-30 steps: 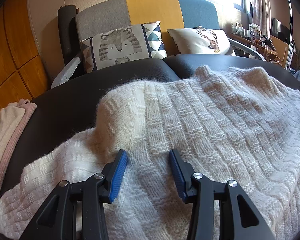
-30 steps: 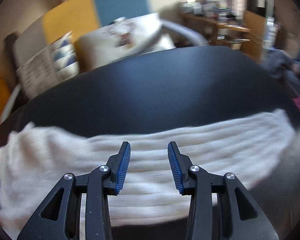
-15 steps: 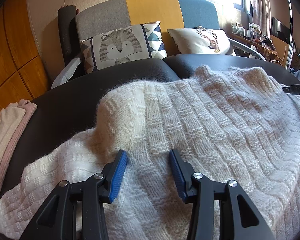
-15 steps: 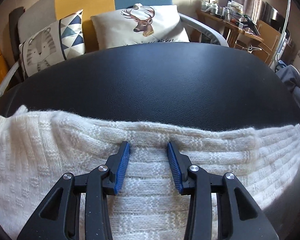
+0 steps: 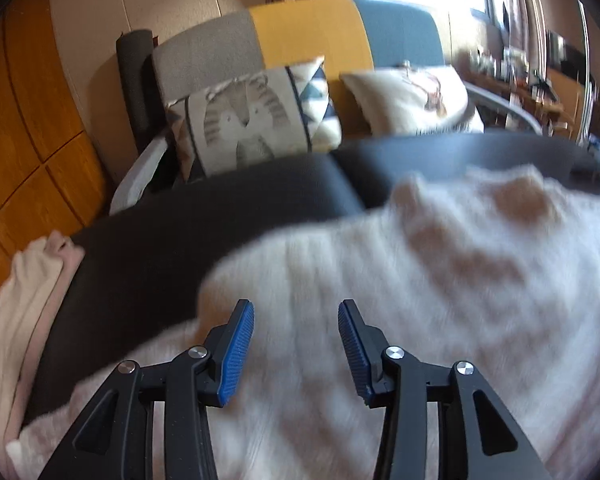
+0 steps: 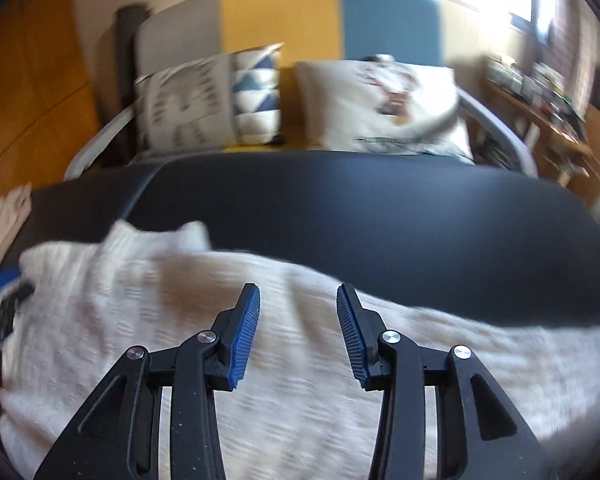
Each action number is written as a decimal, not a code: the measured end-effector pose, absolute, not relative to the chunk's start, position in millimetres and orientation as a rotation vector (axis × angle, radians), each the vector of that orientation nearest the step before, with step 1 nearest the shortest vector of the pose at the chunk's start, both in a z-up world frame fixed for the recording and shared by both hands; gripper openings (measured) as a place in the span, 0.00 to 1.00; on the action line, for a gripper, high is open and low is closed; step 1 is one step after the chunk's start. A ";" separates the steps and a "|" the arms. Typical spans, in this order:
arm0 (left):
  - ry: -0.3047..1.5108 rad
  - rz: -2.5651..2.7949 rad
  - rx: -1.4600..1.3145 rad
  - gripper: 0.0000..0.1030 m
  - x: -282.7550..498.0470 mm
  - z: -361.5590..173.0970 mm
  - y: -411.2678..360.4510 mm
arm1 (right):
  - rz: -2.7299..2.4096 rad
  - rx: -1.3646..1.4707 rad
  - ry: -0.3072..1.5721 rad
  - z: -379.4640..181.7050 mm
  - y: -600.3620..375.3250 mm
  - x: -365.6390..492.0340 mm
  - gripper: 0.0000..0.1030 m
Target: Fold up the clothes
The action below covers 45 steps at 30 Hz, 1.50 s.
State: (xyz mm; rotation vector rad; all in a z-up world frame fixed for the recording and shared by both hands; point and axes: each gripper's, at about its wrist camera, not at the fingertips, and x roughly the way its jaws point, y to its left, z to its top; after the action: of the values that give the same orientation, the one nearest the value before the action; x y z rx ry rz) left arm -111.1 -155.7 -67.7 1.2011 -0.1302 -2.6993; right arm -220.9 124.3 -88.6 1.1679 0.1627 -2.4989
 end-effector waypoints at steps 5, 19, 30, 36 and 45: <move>-0.207 -2.638 1.257 0.44 -156.7 -82.2 -157.4 | -2.441 1.271 0.217 -113.9 91.0 -241.3 0.27; -0.066 -2.614 1.204 0.66 -176.3 -109.0 -197.0 | -2.643 1.328 0.183 -149.6 104.8 -257.3 0.25; -0.042 -2.619 1.205 0.65 -188.6 -92.7 -200.7 | -2.572 1.261 -0.044 -118.9 114.1 -246.0 0.29; -0.012 -2.735 1.157 0.65 -181.9 -77.2 -165.5 | -2.423 1.197 0.128 -108.7 52.2 -239.6 0.29; -0.369 -2.701 1.225 0.69 -197.4 -112.8 -137.4 | -2.467 1.231 0.211 -141.4 20.5 -257.7 0.28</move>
State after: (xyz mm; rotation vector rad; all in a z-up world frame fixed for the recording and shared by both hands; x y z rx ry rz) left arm -197.4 -137.4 -112.8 1.2251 -0.3691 -2.7007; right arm -257.7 20.5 -141.4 1.2310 0.2110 -2.4671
